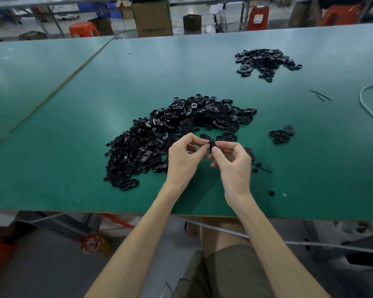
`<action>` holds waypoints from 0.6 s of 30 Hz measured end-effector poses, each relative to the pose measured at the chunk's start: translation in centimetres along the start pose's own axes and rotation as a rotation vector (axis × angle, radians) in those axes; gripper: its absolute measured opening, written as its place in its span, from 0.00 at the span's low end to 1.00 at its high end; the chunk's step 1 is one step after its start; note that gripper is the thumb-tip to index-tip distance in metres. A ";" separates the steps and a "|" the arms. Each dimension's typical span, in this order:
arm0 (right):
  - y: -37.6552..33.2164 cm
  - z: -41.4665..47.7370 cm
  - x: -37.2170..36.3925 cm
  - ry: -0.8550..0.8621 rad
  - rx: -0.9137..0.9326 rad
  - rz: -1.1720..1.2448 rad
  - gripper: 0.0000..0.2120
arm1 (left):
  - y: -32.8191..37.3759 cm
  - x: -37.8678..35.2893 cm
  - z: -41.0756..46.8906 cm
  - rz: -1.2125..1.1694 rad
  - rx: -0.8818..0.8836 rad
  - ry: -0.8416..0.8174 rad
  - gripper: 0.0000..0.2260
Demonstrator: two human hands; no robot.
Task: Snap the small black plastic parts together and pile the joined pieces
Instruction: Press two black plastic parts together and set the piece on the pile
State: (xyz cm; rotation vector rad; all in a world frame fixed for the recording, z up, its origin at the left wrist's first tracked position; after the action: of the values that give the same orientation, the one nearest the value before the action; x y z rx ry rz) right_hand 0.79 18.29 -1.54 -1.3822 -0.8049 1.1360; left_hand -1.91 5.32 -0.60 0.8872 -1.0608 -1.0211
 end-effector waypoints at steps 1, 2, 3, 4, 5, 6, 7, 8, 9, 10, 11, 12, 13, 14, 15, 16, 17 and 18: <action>0.0 0.0 0.0 0.005 -0.001 0.000 0.05 | 0.0 0.0 0.0 0.001 0.000 -0.011 0.02; 0.0 0.0 0.0 0.010 -0.002 0.000 0.05 | -0.1 -0.1 0.0 0.002 -0.001 -0.022 0.02; 0.0 0.0 0.1 0.016 -0.002 -0.001 0.05 | -0.1 -0.1 0.0 0.002 -0.003 -0.031 0.02; 0.0 0.0 0.1 0.021 -0.002 -0.002 0.04 | 0.0 -0.1 0.0 0.001 -0.005 -0.039 0.02; -0.1 0.0 0.1 0.024 -0.003 -0.003 0.04 | 0.0 -0.1 0.0 -0.003 -0.006 -0.045 0.02; -0.1 0.0 0.1 0.026 -0.003 -0.004 0.04 | 0.0 -0.1 0.1 -0.007 -0.008 -0.050 0.02; -0.1 0.0 0.1 0.028 -0.003 -0.005 0.04 | 0.0 -0.2 0.1 -0.007 -0.010 -0.054 0.02; -0.1 0.0 0.1 0.030 -0.003 -0.006 0.04 | 0.0 -0.2 0.1 -0.005 -0.012 -0.060 0.02; 0.0 0.0 0.1 0.032 -0.005 -0.006 0.04 | -0.1 -0.2 0.1 -0.004 -0.013 -0.065 0.02; 0.0 0.0 0.1 0.033 -0.007 -0.006 0.04 | -0.1 -0.2 0.1 -0.003 -0.013 -0.070 0.02; 0.0 0.0 0.1 0.033 -0.009 -0.005 0.04 | -0.1 -0.2 0.1 -0.001 -0.014 -0.073 0.02; 0.0 0.0 0.1 0.033 -0.010 -0.006 0.04 | 0.0 -0.2 0.1 -0.001 -0.015 -0.073 0.02; 0.0 0.0 0.1 0.031 -0.010 -0.010 0.04 | 0.0 -0.2 0.1 -0.004 -0.015 -0.074 0.02; 0.0 0.0 0.1 0.030 -0.009 -0.016 0.04 | -0.1 -0.2 0.1 -0.009 -0.013 -0.076 0.02; 0.0 0.0 0.1 0.028 -0.009 -0.021 0.05 | -0.1 -0.2 0.1 -0.014 -0.008 -0.079 0.02; 0.1 0.0 0.1 0.028 -0.009 -0.025 0.05 | -0.2 -0.2 0.2 -0.019 -0.004 -0.083 0.02; 0.1 0.0 0.2 0.029 -0.009 -0.027 0.05 | -0.3 -0.1 0.2 -0.027 0.001 -0.085 0.02; 0.1 0.0 0.1 0.031 -0.008 -0.028 0.05 | -0.3 -0.1 0.3 -0.037 0.006 -0.083 0.03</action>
State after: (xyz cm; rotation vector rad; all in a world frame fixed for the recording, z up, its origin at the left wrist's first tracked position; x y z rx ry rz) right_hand 0.82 18.42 -1.63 -1.3875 -0.8055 1.0883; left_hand -2.25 5.29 -0.88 0.8781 -1.1213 -1.0940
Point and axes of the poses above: each hand's wrist, its own z-axis towards the middle knuckle, its own x-axis out of the back of the hand, y = z × x, the point moved 2 cm from there along z, towards the middle knuckle, and after that the axes turned 1 degree about x, right-handed, at the moved point
